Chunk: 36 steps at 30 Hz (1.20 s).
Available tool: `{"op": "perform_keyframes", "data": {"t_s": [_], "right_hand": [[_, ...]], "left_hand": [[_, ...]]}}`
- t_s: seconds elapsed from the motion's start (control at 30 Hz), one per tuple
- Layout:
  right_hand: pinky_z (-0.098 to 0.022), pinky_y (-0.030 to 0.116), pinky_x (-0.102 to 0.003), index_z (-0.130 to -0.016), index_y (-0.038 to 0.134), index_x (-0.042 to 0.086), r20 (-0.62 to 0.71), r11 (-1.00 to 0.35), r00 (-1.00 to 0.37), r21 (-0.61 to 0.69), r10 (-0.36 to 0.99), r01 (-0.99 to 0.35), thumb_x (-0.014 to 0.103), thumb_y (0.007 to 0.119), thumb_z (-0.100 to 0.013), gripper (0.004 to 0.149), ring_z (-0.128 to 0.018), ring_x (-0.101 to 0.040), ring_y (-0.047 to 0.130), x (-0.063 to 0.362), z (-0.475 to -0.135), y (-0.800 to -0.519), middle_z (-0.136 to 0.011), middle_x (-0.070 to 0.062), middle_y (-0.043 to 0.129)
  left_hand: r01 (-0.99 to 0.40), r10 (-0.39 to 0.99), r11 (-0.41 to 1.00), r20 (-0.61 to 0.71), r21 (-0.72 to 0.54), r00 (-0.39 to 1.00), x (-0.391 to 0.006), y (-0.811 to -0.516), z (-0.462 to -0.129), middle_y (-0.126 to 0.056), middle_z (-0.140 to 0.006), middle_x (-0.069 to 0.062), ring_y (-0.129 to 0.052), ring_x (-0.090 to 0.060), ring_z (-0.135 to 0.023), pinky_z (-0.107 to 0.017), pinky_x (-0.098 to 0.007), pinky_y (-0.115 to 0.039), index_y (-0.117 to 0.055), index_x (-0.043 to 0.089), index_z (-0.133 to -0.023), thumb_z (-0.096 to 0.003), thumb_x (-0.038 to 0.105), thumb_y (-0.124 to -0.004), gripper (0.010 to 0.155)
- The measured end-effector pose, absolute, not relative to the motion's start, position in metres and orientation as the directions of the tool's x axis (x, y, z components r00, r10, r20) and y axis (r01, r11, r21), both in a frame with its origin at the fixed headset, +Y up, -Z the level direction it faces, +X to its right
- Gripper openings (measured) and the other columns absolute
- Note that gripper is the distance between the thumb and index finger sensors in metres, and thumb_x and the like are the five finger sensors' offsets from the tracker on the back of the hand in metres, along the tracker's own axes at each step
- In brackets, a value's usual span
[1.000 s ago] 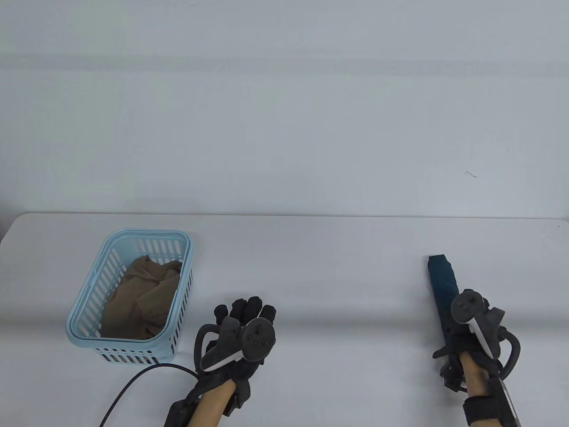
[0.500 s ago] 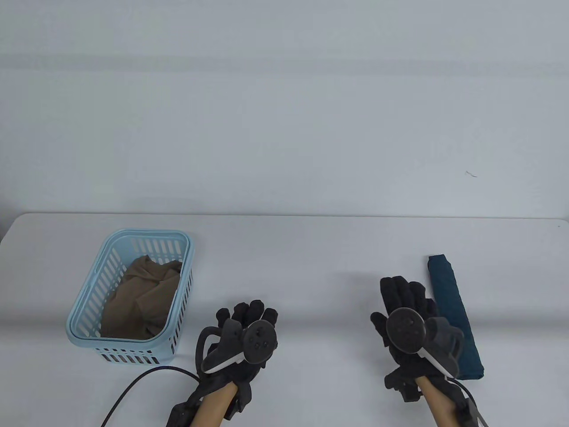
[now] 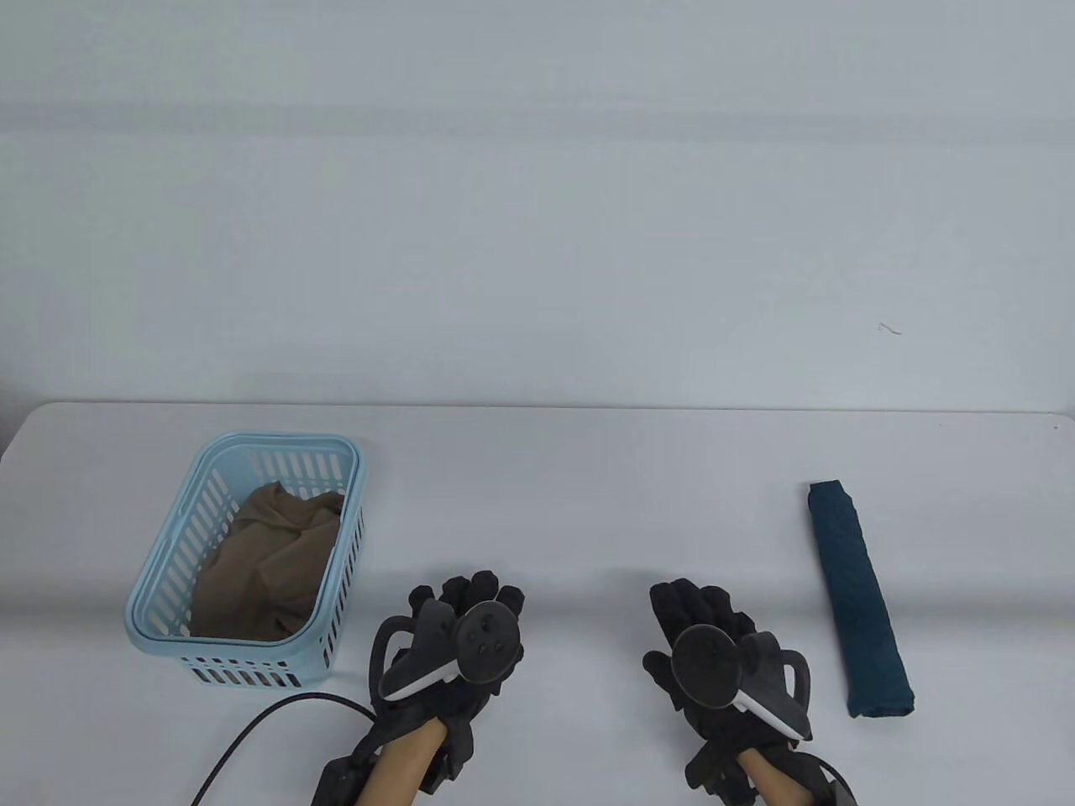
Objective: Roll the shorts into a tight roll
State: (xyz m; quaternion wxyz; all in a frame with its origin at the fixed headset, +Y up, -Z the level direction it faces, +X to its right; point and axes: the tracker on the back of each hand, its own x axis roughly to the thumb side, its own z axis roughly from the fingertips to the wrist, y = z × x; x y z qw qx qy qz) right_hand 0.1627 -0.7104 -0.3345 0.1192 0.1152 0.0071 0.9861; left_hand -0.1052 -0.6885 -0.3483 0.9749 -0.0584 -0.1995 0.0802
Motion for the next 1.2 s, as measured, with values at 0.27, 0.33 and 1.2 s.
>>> {"op": "perform_keyframes", "data": {"t_s": [0.27,0.33,1.2], "right_hand": [[-0.072,0.037,-0.068,-0.11,0.025,0.019,0.227,-0.97,-0.944,0.07,0.241,-0.231,0.041,0.063,-0.052,0.072,-0.107,-0.046,0.033,0.163,-0.335,-0.717,-0.117,-0.013,0.03],[-0.072,0.037,-0.068,-0.11,0.026,0.019,0.223,-0.972,-0.947,0.074,0.233,-0.222,0.038,0.062,-0.053,0.071,-0.107,-0.045,0.033,0.164,-0.335,-0.718,-0.117,-0.013,0.03],[-0.072,0.039,-0.068,-0.11,0.027,0.018,0.14,-0.95,-0.945,0.149,0.297,-0.276,0.038,0.062,-0.053,0.07,-0.105,-0.046,0.036,0.186,-0.336,-0.724,-0.116,-0.014,0.032]], "left_hand": [[-0.116,0.173,0.979,0.376,-0.168,0.91,-0.104,-0.695,-0.351,-0.044,-0.118,-0.027,-0.048,-0.059,-0.106,-0.065,-0.079,-0.032,-0.05,0.012,-0.111,-0.054,0.038,-0.062,0.064],[-0.115,0.173,0.978,0.377,-0.173,0.91,-0.104,-0.696,-0.352,-0.044,-0.118,-0.027,-0.048,-0.059,-0.106,-0.065,-0.079,-0.032,-0.05,0.012,-0.111,-0.0541,0.038,-0.062,0.064],[-0.076,0.017,0.956,-0.204,-0.284,0.979,-0.31,-0.619,-0.471,-0.036,-0.12,-0.024,-0.045,-0.056,-0.109,-0.068,-0.078,-0.033,-0.043,0.012,-0.113,-0.0519,0.037,-0.069,0.071]]}}
